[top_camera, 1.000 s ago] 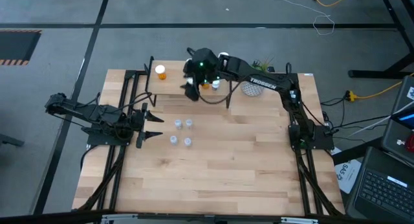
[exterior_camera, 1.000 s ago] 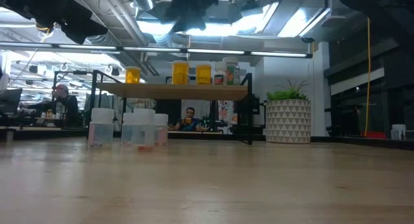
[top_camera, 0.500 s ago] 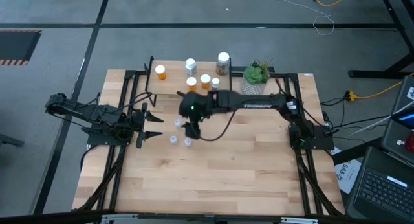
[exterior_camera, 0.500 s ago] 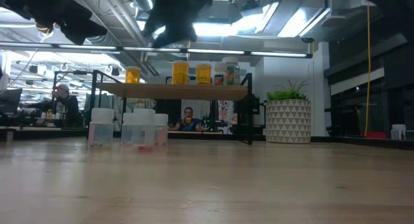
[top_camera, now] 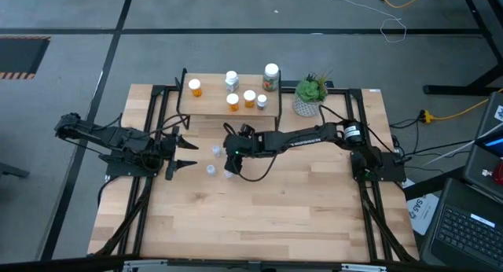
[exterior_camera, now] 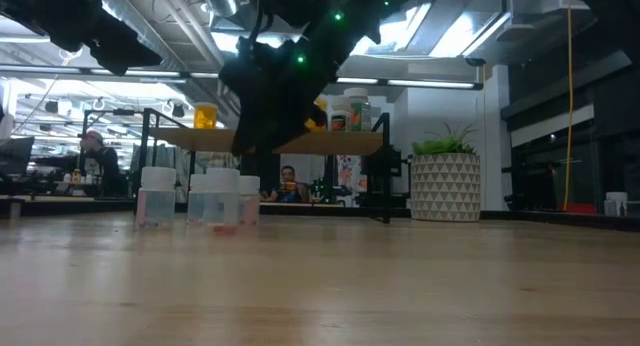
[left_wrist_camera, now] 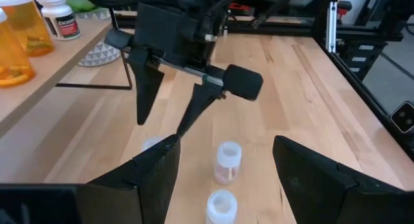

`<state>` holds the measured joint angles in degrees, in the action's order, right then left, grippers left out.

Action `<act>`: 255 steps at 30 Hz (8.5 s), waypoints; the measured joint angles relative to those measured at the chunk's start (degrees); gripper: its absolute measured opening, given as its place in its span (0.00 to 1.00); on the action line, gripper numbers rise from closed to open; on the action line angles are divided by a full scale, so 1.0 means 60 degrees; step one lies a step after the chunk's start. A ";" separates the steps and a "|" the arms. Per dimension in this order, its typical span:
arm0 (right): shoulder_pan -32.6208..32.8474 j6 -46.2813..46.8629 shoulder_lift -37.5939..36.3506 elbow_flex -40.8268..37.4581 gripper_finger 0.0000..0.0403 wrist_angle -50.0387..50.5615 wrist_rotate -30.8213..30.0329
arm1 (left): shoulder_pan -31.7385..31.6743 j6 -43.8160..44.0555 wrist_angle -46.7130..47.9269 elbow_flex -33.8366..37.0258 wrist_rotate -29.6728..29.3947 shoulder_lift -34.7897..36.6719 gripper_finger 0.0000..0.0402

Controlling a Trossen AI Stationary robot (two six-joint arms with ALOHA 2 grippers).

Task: Pick and place medicine bottles onto shelf by color
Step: Put the transparent pill bottle on the shelf

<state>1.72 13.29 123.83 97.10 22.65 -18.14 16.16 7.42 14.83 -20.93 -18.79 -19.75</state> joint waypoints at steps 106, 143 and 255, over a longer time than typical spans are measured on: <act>0.0448 0.0330 -1.7742 -1.6119 0.60 -0.4795 0.1283 | 0.0000 0.2254 -0.0335 0.0000 -0.2195 -0.0018 0.60; 0.0448 -0.0028 -1.7912 -1.6119 0.60 -0.4508 0.1208 | -0.0499 0.2058 -0.0335 -0.0004 -0.2532 -0.1725 0.60; 0.0450 -0.0042 -1.7908 -1.6119 0.60 -0.4498 0.1210 | -0.1878 0.2564 0.4072 -0.5213 0.1086 -0.8183 0.31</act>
<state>4.41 13.04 16.38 0.38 -4.34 -10.88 4.90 22.80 39.27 -52.21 -12.27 -68.84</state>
